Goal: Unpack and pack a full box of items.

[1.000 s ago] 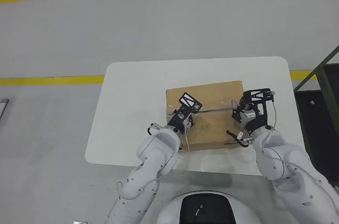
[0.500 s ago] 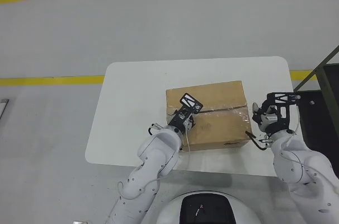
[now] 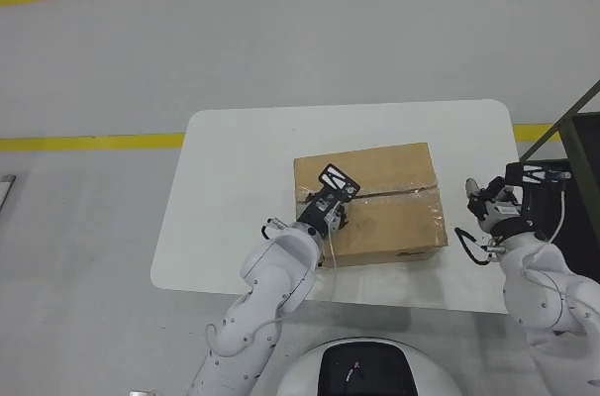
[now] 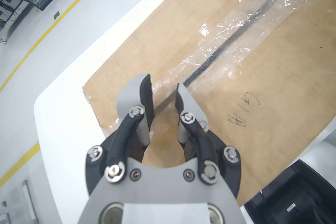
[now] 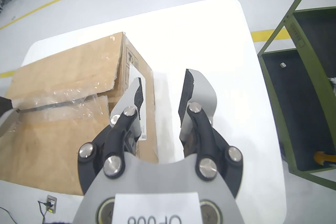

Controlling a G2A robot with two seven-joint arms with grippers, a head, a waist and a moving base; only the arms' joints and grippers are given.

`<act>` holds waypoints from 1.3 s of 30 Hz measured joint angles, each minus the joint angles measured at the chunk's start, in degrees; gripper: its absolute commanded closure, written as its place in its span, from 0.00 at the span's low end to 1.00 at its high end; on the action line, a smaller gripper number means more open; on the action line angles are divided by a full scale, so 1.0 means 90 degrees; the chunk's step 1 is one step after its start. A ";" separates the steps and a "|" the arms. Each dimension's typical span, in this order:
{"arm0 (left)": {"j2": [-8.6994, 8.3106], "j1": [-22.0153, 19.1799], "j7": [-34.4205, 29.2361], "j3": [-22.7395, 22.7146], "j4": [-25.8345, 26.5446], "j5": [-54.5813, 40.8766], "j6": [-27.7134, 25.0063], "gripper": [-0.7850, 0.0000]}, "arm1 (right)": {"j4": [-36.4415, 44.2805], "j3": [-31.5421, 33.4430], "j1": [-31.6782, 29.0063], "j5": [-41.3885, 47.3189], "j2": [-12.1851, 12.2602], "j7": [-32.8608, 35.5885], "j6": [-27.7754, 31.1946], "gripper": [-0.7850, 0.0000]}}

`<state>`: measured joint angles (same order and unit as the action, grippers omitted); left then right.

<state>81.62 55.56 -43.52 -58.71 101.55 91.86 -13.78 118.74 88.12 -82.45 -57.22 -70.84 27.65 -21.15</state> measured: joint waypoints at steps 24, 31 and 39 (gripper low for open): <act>-0.0365 0.1846 -0.0584 -0.2453 0.2343 0.0272 -0.0147 0.00 | -0.0595 -0.1357 0.1029 0.1153 -0.0195 -0.1357 0.2281 1.00; -0.0439 0.2322 -0.0460 -0.2987 0.2540 0.0343 -0.0221 0.00 | -0.1504 -0.2937 0.2384 0.0812 -0.0427 -0.1115 0.2559 1.00; -0.0450 0.2381 -0.0422 -0.3030 0.2567 0.0345 -0.0226 0.00 | -0.2523 -0.3922 0.3290 0.0490 -0.0674 -0.0706 0.2233 1.00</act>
<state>77.57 76.99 -47.31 -85.98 124.65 94.96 -15.82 96.04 52.82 -52.84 -52.80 -76.91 21.30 -1.05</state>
